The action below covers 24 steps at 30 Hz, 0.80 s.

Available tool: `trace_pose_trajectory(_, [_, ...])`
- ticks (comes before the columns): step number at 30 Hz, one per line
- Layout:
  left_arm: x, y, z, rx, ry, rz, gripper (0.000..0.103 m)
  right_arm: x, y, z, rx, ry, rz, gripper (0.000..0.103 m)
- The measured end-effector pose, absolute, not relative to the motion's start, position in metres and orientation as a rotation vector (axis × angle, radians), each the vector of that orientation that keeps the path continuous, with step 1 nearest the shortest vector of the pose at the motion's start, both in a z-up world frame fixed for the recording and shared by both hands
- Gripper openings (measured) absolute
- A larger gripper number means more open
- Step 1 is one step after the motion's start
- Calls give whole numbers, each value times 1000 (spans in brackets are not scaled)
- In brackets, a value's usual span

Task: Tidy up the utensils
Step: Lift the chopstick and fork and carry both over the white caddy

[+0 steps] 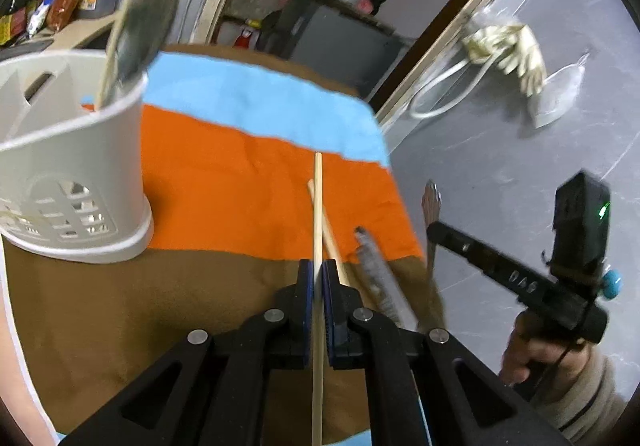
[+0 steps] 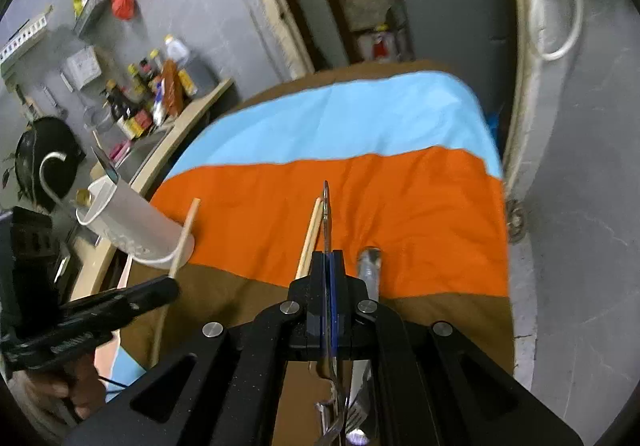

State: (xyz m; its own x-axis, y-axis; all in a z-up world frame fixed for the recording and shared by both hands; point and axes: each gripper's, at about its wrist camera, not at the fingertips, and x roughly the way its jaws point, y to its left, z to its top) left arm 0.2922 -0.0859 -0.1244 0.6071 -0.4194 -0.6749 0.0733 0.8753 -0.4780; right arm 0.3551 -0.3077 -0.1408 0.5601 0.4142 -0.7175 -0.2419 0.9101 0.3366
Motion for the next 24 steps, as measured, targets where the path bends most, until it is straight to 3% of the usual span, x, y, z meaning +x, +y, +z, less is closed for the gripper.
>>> trace_pose_trajectory(11, [281,-39,-76,-480,748,-329,5,303,-296,-86,165,682,256,2])
trace_pose_trajectory(24, [270,-13,-61,-480,695,-357,5,267,-268,-24,36,541,196,2])
